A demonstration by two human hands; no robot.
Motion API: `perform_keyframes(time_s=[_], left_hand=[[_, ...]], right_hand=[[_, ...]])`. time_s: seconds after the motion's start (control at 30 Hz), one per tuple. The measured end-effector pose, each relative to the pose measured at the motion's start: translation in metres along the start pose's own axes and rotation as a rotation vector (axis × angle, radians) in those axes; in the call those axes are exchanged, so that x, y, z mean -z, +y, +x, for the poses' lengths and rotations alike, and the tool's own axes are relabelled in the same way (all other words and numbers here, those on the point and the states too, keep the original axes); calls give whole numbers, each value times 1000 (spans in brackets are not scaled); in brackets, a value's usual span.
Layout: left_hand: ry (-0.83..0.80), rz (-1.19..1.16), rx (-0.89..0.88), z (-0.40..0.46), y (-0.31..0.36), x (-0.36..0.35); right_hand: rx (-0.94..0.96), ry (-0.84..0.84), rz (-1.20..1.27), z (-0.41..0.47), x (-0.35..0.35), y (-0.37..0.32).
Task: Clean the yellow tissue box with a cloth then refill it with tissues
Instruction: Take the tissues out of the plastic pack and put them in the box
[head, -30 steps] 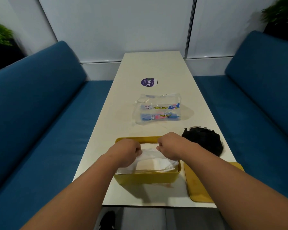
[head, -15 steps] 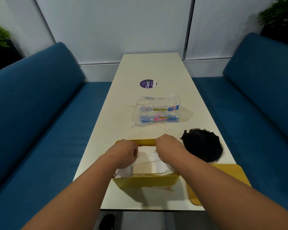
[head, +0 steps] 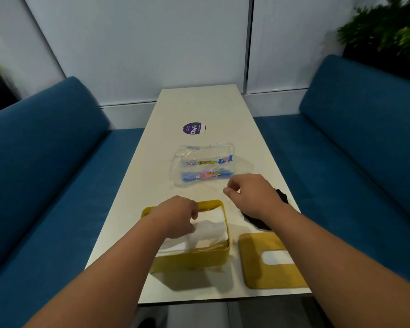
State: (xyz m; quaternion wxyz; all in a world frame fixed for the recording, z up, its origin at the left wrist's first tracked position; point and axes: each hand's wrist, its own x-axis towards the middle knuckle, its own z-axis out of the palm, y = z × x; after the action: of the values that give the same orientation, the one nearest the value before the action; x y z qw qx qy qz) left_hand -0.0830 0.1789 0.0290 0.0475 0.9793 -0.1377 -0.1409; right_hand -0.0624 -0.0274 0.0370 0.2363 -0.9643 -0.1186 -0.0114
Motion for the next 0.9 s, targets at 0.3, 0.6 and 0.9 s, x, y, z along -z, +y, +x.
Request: perform_keyframes(time_s=[0.3, 0.6, 0.9], left_hand=[[-42, 57, 100, -14, -18, -14], [-38, -109, 229, -14, -51, -18], [-31, 58, 197, -12, -51, -14]], right_hand=[[200, -334, -63, -7, -67, -45], [69, -365, -226, 17, -91, -51], [91, -504, -413, 26, -88, -55]])
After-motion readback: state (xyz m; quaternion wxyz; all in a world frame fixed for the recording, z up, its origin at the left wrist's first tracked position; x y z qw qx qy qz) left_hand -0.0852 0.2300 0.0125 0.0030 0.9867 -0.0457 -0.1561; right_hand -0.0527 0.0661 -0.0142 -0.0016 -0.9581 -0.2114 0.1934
